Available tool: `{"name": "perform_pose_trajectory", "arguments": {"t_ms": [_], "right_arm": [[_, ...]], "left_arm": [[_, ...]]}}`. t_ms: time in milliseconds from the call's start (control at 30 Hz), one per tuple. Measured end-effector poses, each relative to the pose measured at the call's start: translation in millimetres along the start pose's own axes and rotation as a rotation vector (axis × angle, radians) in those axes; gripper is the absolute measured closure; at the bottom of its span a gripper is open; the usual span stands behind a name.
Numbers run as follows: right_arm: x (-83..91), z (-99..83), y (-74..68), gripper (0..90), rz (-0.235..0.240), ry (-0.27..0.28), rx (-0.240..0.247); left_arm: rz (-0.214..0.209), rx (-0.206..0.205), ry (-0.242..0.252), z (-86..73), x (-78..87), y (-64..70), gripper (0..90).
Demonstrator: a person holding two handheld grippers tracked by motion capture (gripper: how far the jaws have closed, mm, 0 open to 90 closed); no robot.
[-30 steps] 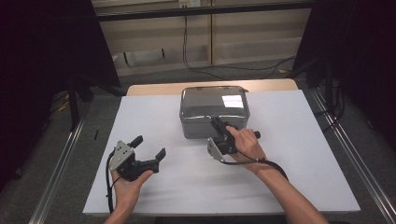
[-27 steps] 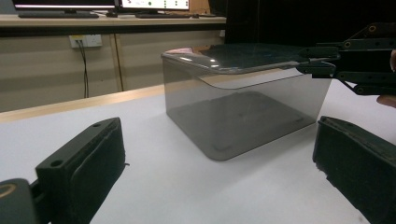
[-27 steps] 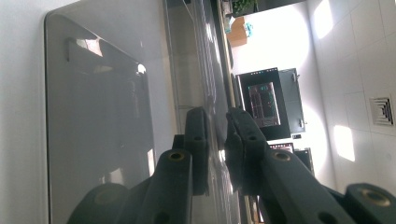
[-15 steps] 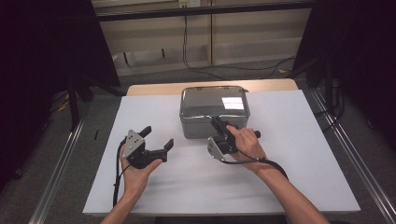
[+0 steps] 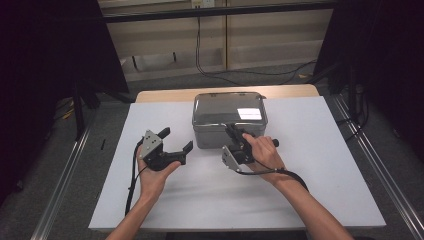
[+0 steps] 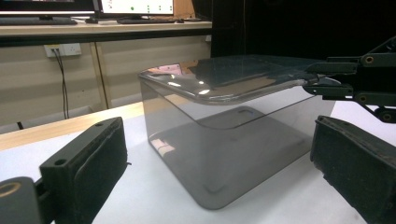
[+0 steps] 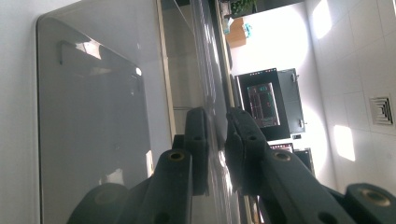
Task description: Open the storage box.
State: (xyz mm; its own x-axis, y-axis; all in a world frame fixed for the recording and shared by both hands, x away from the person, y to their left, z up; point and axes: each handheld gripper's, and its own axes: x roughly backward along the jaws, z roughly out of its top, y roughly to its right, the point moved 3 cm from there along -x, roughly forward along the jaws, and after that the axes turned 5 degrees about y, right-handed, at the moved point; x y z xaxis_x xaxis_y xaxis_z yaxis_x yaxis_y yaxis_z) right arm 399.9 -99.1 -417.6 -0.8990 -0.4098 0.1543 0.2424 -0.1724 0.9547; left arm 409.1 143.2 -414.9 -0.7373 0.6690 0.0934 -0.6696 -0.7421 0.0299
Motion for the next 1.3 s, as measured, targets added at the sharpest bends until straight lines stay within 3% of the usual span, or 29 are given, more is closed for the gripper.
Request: {"name": "perform_pose_trajectory", "arguments": {"t_ms": [267, 500, 933, 1067, 1300], "right_arm": [[-0.4, 0.1, 2.4, 78.6, -0.001, 0.001, 0.003], [-0.8, 0.4, 4.7, 78.7, -0.003, 0.001, 0.002], [-2.6, 1.0, 9.6, 79.0, -0.006, -0.001, 0.007], [-2.8, 1.4, 11.2, 79.2, -0.007, -0.003, 0.006], [-2.9, 1.6, 13.2, 79.3, -0.012, -0.001, 0.006]], "left_arm": [[0.002, -0.029, 0.004, 3.3, -16.8, -3.0, 4.2], [-0.004, -0.016, -0.012, -1.6, -29.4, -7.5, 4.4], [0.04, -0.035, -0.019, -6.2, -44.5, -18.6, 5.6], [0.058, -0.053, -0.052, -10.0, -51.2, -22.9, 5.8], [0.073, -0.057, -0.03, -3.2, -60.4, -25.2, 7.0]]}}
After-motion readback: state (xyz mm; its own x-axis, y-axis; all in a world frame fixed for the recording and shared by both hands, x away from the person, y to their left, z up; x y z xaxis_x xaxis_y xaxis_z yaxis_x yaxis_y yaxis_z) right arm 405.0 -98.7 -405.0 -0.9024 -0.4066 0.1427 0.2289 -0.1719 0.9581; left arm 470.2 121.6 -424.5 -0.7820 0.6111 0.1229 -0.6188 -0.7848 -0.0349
